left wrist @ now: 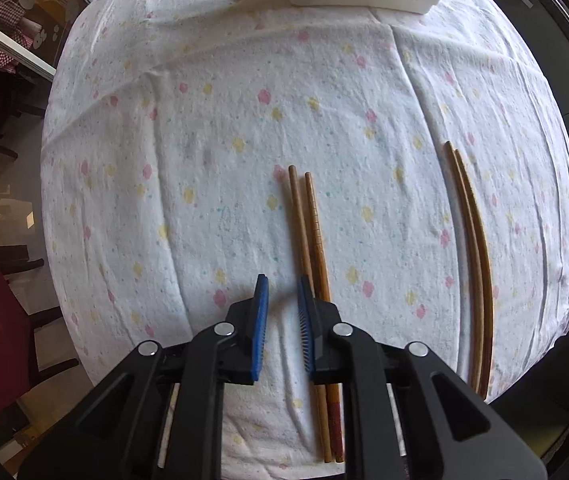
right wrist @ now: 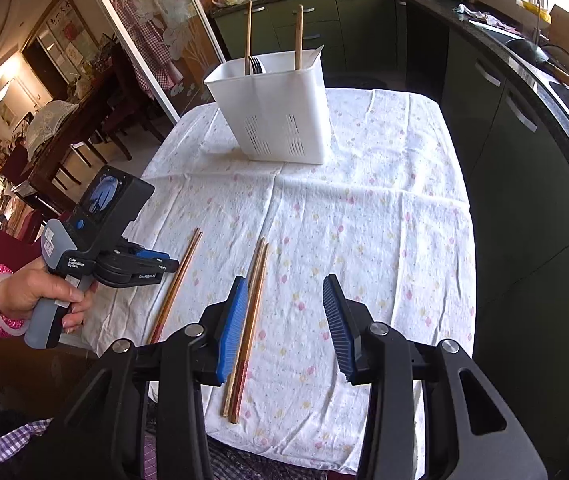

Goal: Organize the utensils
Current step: 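Lower both tools to the remaining wooden chopsticks on the cloth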

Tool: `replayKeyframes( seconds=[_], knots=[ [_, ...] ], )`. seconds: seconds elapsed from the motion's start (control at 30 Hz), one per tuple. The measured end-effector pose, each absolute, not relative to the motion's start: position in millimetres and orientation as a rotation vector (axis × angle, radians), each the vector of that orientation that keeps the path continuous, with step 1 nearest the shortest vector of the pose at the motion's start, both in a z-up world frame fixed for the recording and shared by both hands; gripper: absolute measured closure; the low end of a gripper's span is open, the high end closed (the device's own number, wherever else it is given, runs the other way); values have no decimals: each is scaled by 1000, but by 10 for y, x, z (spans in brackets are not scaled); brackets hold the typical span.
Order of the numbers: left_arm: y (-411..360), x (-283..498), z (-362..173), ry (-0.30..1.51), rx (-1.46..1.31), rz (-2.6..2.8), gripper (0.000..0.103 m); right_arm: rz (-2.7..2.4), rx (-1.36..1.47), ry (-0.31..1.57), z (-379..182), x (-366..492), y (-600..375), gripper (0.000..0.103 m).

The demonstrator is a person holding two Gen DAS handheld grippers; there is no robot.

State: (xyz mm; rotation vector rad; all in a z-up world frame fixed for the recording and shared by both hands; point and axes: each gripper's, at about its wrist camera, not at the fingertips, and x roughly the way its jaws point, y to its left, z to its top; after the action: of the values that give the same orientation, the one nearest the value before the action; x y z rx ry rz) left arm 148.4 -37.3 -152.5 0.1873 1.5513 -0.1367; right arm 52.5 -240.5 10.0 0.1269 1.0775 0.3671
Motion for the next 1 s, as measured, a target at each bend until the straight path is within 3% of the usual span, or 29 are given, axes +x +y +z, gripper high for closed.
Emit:
replayKeyframes(
  seconds=[0.83,0.9,1.0],
  knots=[
    [-626,1558,-1705,1603,225,-173,88,399,85,1220,-197,677,-2116,63],
    [-645,1568,-1720,1606,221,-178,96,405,71,1263,-298,732,-2031,63],
    [-666,1574,-1731,1607,217,-184,96,405,30,1346,-513,838,-1884,66]
  ],
)
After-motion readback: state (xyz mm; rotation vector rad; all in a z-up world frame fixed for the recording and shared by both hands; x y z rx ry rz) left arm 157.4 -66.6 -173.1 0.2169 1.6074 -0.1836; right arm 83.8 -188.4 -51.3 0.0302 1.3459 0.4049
